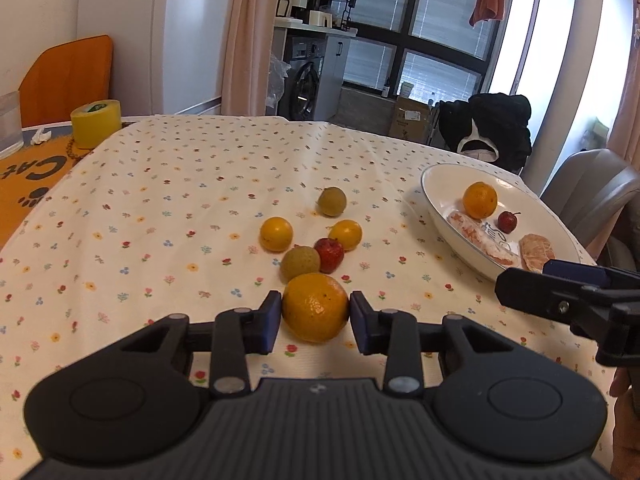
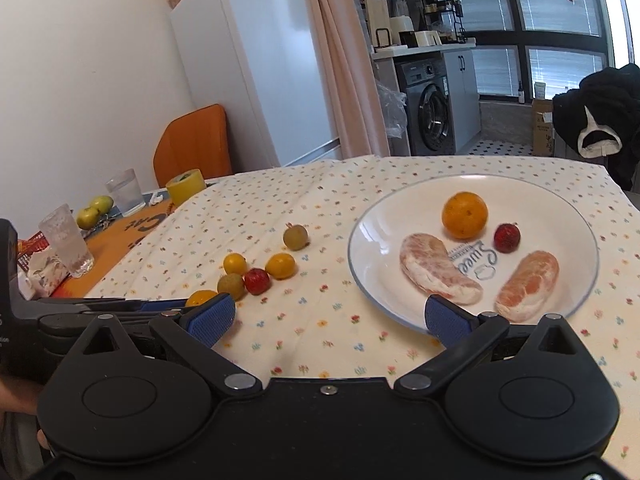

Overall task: Organize fruits
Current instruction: 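Grasp the large orange with the left gripper while the right gripper withdraws from the plate, then grasp the red plum with the right gripper while the left holds the orange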

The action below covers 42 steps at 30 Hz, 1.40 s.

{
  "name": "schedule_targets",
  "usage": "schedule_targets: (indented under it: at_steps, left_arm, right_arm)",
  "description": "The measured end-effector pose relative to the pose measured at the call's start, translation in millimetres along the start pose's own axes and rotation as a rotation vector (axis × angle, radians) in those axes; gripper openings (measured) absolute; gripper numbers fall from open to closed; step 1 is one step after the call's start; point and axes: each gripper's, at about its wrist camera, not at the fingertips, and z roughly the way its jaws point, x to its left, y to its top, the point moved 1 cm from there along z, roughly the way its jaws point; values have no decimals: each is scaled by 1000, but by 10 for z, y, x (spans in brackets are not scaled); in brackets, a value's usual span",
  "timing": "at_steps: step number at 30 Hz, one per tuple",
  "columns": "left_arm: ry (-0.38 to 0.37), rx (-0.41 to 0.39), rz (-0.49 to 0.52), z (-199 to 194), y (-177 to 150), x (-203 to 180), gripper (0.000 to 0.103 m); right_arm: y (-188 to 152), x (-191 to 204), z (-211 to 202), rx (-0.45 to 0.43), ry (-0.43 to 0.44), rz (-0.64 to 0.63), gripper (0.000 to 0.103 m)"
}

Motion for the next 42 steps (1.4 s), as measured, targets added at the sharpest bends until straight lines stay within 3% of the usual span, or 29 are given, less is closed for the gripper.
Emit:
schedule_targets:
  at_steps: [12, 16, 21, 42]
  left_arm:
    - [28, -42, -32, -192, 96, 223, 35]
    - [37, -51, -49, -237, 112, 317, 35]
    - [47, -52, -64, -241, 116, 422, 35]
    - [77, -44, -115, -209, 113, 714, 35]
  right_arm:
    - [105, 220, 286, 45, 84, -38, 67]
    - [124, 324, 385, 62, 112, -63, 61]
    - [126, 405, 580, 101, 117, -86, 40]
    - [148, 656, 1112, 172, 111, -166, 38]
